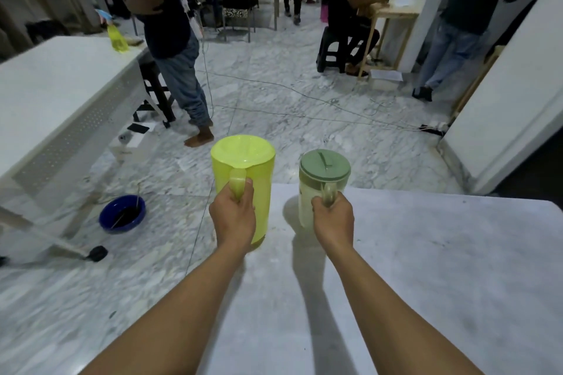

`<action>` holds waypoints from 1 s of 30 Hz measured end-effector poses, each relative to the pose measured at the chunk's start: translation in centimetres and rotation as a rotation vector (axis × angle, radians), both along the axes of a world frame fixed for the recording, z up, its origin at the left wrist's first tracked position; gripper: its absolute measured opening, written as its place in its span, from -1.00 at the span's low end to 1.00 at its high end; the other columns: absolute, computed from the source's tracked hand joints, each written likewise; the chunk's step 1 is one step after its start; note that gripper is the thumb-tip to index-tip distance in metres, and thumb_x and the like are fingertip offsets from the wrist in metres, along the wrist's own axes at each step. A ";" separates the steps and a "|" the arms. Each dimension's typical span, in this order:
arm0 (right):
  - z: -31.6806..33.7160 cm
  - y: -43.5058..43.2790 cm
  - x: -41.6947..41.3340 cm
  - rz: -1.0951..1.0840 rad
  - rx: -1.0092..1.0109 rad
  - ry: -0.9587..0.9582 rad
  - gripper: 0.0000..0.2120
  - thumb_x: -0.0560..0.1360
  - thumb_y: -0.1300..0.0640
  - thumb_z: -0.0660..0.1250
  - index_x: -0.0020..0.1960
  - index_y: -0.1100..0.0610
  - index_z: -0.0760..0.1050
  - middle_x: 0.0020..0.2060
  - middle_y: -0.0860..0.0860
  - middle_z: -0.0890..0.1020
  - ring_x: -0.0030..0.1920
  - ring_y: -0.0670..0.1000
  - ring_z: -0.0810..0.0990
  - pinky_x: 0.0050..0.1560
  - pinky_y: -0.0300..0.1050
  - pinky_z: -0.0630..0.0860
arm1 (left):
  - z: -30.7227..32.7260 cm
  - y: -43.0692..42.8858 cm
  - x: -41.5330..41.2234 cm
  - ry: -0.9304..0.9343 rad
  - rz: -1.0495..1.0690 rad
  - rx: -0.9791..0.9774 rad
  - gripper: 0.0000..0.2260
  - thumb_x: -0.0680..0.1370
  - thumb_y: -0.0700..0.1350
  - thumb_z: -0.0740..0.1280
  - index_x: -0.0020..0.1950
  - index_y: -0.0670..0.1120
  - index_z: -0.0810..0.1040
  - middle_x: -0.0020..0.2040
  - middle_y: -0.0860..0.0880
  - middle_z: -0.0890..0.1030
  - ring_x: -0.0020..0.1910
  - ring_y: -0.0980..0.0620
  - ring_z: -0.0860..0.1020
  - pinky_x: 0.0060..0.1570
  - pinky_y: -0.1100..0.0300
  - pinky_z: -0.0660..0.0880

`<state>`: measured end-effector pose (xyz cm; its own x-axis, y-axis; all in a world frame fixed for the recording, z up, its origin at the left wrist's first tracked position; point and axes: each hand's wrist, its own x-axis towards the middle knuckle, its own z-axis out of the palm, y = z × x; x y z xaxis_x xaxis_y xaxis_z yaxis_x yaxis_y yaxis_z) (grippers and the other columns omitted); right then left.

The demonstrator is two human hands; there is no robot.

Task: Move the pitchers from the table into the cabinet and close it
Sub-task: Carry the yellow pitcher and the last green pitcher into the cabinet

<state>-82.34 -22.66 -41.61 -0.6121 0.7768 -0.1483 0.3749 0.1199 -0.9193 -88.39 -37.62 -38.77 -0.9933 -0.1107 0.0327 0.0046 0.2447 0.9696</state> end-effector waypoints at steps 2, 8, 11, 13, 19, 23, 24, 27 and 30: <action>1.6 0.1 0.4 -0.002 0.010 0.002 -0.85 0.52 0.10 0.31 -0.04 0.19 0.51 -0.19 0.12 0.62 -0.12 0.17 0.60 -0.13 -0.03 0.49 | 1.3 -0.2 -0.4 0.020 -0.024 0.012 -0.57 0.61 0.00 0.31 -0.28 -0.32 0.43 -0.33 -0.32 0.56 -0.31 -0.28 0.53 -0.39 0.16 0.36; 7.4 0.2 2.8 -0.082 0.031 0.051 -0.83 0.49 0.08 0.33 -0.03 0.19 0.54 -0.16 0.12 0.66 -0.12 0.15 0.63 -0.14 -0.06 0.50 | 8.4 0.3 -0.3 0.117 -0.138 -0.021 -0.59 0.61 -0.08 0.30 -0.39 -0.08 0.26 -0.45 -0.01 0.33 -0.44 0.06 0.30 -0.52 0.35 0.24; 10.9 -0.2 4.3 -0.147 0.040 0.077 -0.81 0.48 0.07 0.32 -0.04 0.20 0.55 -0.17 0.15 0.69 -0.15 0.16 0.65 -0.20 -0.06 0.49 | 11.3 0.2 0.2 0.166 -0.212 -0.015 -0.58 0.61 -0.09 0.30 -0.40 -0.07 0.23 -0.46 0.00 0.30 -0.46 0.08 0.28 -0.53 0.34 0.23; 13.9 -0.6 5.7 -0.191 0.046 0.113 -0.81 0.49 0.09 0.32 -0.04 0.22 0.56 -0.18 0.16 0.69 -0.18 0.15 0.64 -0.24 -0.07 0.46 | 13.5 0.1 0.7 0.191 -0.272 -0.008 -0.57 0.61 -0.08 0.31 -0.40 -0.08 0.23 -0.46 -0.01 0.31 -0.46 0.07 0.28 -0.53 0.33 0.22; 22.9 -1.0 11.7 -0.315 0.129 0.158 -0.74 0.47 0.15 0.31 -0.02 0.37 0.55 -0.31 0.13 0.59 -0.28 0.10 0.54 -0.23 -0.05 0.43 | 19.4 1.0 4.1 0.235 -0.465 -0.007 -0.60 0.61 -0.05 0.29 -0.39 -0.11 0.27 -0.42 -0.04 0.35 -0.36 -0.08 0.33 -0.41 0.08 0.20; 27.6 -1.6 17.4 -0.427 0.199 0.172 -0.73 0.44 0.14 0.32 -0.01 0.34 0.57 -0.31 0.11 0.58 -0.29 0.08 0.55 -0.25 -0.04 0.44 | 23.4 2.2 7.8 0.282 -0.573 0.040 -0.60 0.61 -0.03 0.28 -0.37 -0.12 0.25 -0.40 -0.06 0.34 -0.28 -0.11 0.36 -0.42 0.04 0.17; 28.4 -1.7 18.7 -0.455 0.211 0.178 -0.72 0.43 0.13 0.32 -0.01 0.33 0.58 -0.32 0.10 0.58 -0.29 0.08 0.56 -0.25 -0.03 0.45 | 24.4 2.4 8.8 0.291 -0.600 0.050 -0.60 0.61 -0.03 0.28 -0.37 -0.12 0.25 -0.40 -0.06 0.34 -0.31 -0.11 0.35 -0.42 0.05 0.18; 30.7 -2.3 23.2 -0.554 0.234 0.187 -0.75 0.44 0.14 0.32 -0.02 0.30 0.60 -0.30 0.10 0.60 -0.26 0.09 0.57 -0.21 -0.01 0.47 | 26.9 3.4 12.2 0.338 -0.695 0.086 -0.63 0.61 -0.02 0.28 -0.34 -0.13 0.30 -0.40 -0.06 0.36 -0.40 -0.03 0.33 -0.42 0.10 0.21; 32.4 -3.5 28.3 -0.658 0.267 0.186 -0.90 0.50 0.14 0.30 -0.11 0.16 0.56 -0.21 0.12 0.63 -0.19 0.10 0.61 -0.13 0.02 0.53 | 28.9 4.4 16.3 0.364 -0.822 0.134 -0.67 0.59 -0.02 0.28 -0.30 -0.14 0.34 -0.39 -0.08 0.37 -0.41 -0.03 0.33 -0.43 0.10 0.21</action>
<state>-54.02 -26.15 -9.22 -0.0030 0.9873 0.1589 0.2871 0.1530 -0.9456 -72.13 -33.20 -9.87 -0.6915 0.6029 0.3980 0.4399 -0.0857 0.8940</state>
